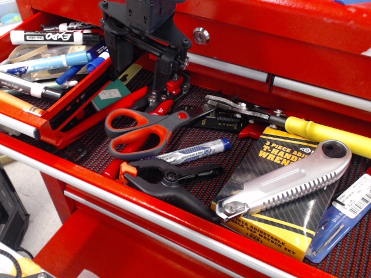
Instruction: Pick up box cutter and put into drawer
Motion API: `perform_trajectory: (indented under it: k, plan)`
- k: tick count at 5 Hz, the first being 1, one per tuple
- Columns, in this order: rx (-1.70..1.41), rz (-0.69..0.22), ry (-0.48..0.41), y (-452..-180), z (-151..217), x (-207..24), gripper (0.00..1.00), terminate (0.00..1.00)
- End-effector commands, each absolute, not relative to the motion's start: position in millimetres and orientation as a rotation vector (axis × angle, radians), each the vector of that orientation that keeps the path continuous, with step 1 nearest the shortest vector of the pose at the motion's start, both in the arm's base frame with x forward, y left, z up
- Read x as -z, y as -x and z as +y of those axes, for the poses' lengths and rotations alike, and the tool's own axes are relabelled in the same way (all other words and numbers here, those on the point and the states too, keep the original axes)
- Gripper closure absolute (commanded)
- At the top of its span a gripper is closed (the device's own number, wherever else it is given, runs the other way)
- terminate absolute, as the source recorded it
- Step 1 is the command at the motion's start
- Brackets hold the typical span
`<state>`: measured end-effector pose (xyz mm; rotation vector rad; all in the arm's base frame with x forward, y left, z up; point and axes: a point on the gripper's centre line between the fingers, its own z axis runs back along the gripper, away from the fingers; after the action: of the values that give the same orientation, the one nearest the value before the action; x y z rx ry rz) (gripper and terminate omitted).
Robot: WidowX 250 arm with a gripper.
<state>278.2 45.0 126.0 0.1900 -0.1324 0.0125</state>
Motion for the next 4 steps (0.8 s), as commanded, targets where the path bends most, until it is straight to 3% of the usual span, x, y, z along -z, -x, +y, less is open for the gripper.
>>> perform_trajectory:
  k: [1,3,4]
  plan:
    - [-0.012,-0.132,-0.190,-278,45,-126,0.00,0.00]
    - [0.103,-0.033,-0.208,-280,-51,-149,0.00,0.00]
    - [0.206,-0.085,-0.098,-273,-99,-152,0.00,0.00]
